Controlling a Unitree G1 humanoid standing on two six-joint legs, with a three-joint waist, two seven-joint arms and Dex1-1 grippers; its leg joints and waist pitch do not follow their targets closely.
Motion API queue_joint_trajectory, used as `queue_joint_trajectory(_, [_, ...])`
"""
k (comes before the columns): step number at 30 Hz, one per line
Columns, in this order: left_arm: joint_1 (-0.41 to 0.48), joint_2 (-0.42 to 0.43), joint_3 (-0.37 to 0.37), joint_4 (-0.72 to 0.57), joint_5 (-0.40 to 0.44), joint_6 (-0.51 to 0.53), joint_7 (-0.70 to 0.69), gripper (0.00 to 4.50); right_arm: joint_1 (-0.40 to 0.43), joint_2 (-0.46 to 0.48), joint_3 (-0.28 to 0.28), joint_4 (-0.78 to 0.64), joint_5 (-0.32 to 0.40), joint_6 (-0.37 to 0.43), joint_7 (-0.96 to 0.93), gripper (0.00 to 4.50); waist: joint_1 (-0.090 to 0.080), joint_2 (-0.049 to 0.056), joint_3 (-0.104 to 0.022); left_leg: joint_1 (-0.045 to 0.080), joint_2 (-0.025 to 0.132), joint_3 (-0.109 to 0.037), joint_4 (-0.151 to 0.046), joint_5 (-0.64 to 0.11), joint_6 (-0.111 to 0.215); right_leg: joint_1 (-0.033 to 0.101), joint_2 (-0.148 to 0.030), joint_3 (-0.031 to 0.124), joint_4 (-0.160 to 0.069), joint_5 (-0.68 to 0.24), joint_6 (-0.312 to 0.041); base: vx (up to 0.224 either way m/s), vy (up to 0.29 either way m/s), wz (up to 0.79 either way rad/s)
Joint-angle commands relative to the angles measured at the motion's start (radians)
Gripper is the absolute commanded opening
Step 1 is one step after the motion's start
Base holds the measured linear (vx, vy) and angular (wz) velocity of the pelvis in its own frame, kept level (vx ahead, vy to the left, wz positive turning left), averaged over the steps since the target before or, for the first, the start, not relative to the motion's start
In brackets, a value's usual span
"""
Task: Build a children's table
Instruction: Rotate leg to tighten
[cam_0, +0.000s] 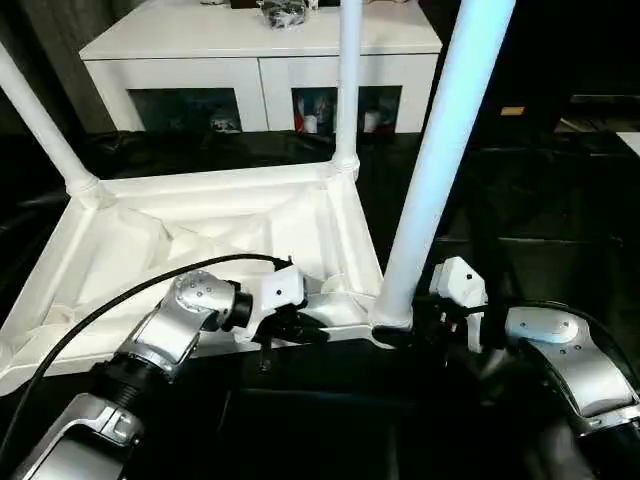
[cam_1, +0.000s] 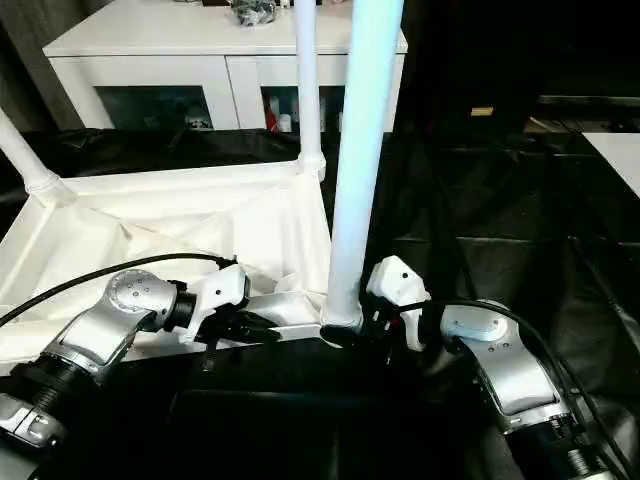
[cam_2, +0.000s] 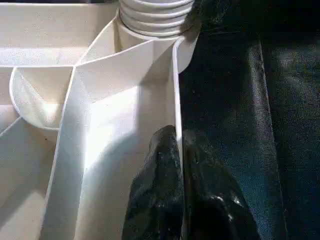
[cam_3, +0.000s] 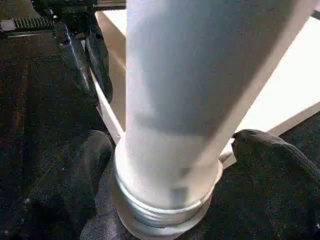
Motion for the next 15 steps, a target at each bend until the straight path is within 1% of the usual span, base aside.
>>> queue_joint_trajectory(1, [0.029, 0.022, -0.040, 0.037, 0.031, 0.028, -0.032, 0.00, -0.025, -0.003, 0.006, 0.018, -0.004, -0.011, 0.013, 4.31, 0.002, -0.015, -0.042, 0.006, 0.056, -0.018, -0.089, -0.112, 0.084, 0.039, -0.064, 0.032, -0.074, 0.014, -0.308, 0.000, 0.000, 0.00])
queue_joint_trajectory(2, [0.028, 0.022, -0.040, 0.036, 0.032, 0.025, -0.033, 0.00, -0.029, -0.002, 0.007, 0.021, -0.002, -0.007, 0.016, 4.31, 0.001, -0.017, -0.042, 0.007, 0.056, -0.018, -0.088, -0.116, 0.081, 0.038, -0.064, 0.033, -0.075, 0.005, -0.308, 0.000, 0.000, 0.00])
queue_joint_trajectory(8, [0.032, 0.024, -0.040, 0.030, 0.035, 0.031, -0.036, 0.00, -0.034, -0.002, 0.004, 0.032, -0.002, 0.000, 0.020, 3.70, 0.003, -0.016, -0.042, 0.005, 0.057, -0.018, -0.089, -0.104, 0.086, 0.039, -0.065, 0.033, -0.073, 0.023, -0.306, 0.000, 0.000, 0.00])
queue_joint_trajectory(11, [0.036, 0.029, -0.042, 0.028, 0.041, 0.030, -0.038, 0.00, -0.033, -0.006, 0.008, 0.033, -0.005, 0.000, 0.027, 3.54, 0.002, -0.017, -0.040, 0.005, 0.057, -0.018, -0.090, -0.115, 0.084, 0.039, -0.064, 0.033, -0.075, 0.012, -0.305, 0.000, 0.000, 0.00])
queue_joint_trajectory(12, [0.037, 0.030, -0.042, 0.027, 0.041, 0.030, -0.038, 0.00, -0.033, -0.007, 0.008, 0.034, -0.005, 0.000, 0.028, 3.37, 0.002, -0.016, -0.040, 0.005, 0.057, -0.019, -0.090, -0.116, 0.083, 0.039, -0.065, 0.033, -0.075, 0.009, -0.305, 0.000, 0.000, 0.00])
queue_joint_trajectory(15, [0.043, 0.032, -0.041, 0.019, 0.042, 0.035, -0.037, 0.00, -0.028, -0.011, 0.014, 0.041, -0.011, -0.002, 0.039, 3.25, 0.002, -0.017, -0.039, 0.005, 0.057, -0.019, -0.092, -0.120, 0.079, 0.038, -0.064, 0.033, -0.076, 0.001, -0.303, 0.000, 0.000, 0.00])
